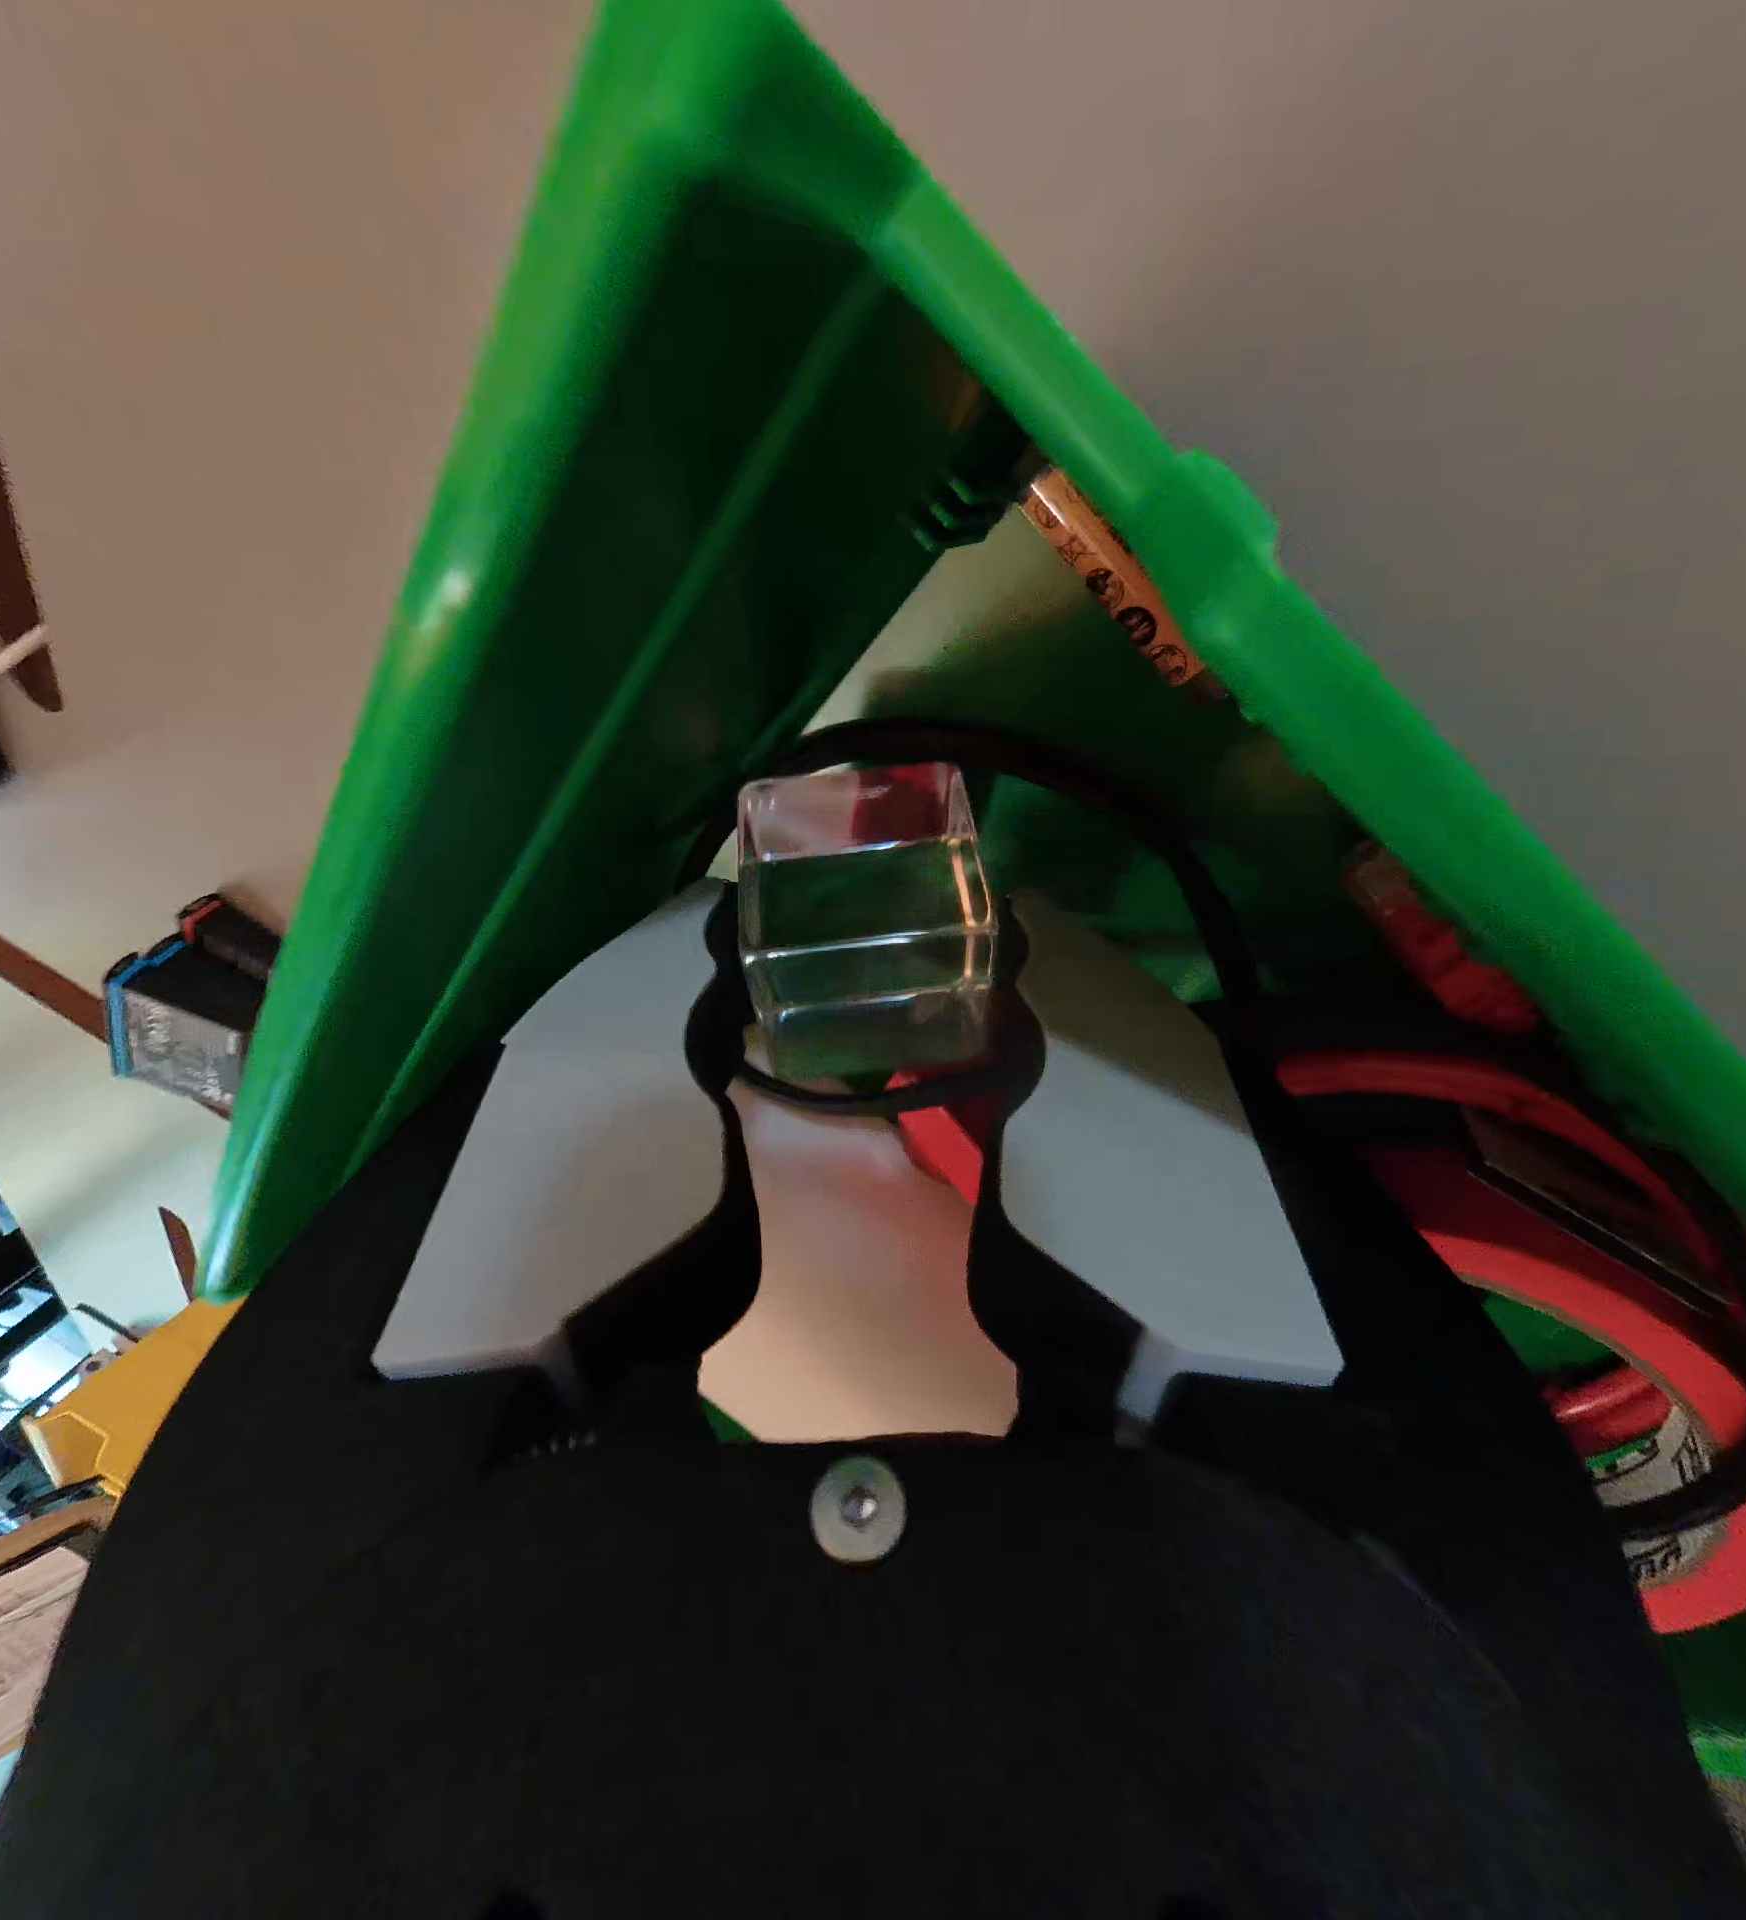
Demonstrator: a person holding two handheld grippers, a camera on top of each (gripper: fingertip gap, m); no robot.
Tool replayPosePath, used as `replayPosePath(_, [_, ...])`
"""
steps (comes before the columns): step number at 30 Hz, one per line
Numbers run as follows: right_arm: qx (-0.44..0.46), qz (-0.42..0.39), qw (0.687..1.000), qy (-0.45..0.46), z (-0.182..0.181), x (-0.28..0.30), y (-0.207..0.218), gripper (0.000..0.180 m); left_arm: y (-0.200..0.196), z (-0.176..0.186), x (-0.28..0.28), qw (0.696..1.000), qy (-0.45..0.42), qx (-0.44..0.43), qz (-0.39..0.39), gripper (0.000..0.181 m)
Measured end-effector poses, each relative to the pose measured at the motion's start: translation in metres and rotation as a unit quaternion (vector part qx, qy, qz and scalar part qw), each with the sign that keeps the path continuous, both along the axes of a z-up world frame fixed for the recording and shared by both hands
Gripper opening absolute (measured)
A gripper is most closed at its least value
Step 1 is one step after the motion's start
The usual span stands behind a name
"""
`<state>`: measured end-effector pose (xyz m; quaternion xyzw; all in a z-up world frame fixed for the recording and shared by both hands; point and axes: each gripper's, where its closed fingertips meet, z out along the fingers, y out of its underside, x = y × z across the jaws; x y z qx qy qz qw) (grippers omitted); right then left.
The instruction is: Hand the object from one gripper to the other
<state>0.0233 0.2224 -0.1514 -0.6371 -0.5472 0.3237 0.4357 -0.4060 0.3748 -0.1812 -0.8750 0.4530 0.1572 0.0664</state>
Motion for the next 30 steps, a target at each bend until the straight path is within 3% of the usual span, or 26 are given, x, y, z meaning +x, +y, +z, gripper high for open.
replayPosePath(1, [-0.002,-0.001,1.0,0.003,0.001,0.0,0.0,0.031,0.001,0.007,0.002,1.0,-0.009,0.013,-0.001,0.047])
replayPosePath(5, [-0.012,-0.005,1.0,0.01,0.002,0.001,0.002,0.031,0.0,0.043,0.015,0.992,-0.106,0.071,0.012,0.047])
replayPosePath(9, [-0.017,-0.006,1.0,0.01,0.002,0.001,0.003,0.031,-0.002,0.09,0.025,0.956,-0.245,0.158,0.034,0.046])
replayPosePath(14, [-0.016,-0.01,1.0,0.005,0.0,0.0,0.005,0.03,-0.017,0.156,0.058,0.87,-0.419,0.257,0.044,0.046])
replayPosePath(17, [-0.011,-0.017,1.0,0.007,0.001,0.001,0.006,0.033,-0.043,0.187,0.115,0.809,-0.525,0.261,0.024,0.046])
replayPosePath(22, [-0.002,0.026,0.996,0.085,0.029,-0.005,-0.009,0.058,-0.099,0.194,0.247,0.704,-0.695,0.146,-0.012,0.046])
replayPosePath(28, [0.093,0.08,0.977,0.174,0.072,0.0,-0.038,0.074,-0.169,0.143,0.379,0.548,-0.824,-0.146,-0.001,0.045])
replayPosePath(30, [0.101,0.094,0.975,0.175,0.074,0.002,-0.047,0.073,-0.185,0.121,0.404,0.53,-0.821,-0.213,0.015,0.045])
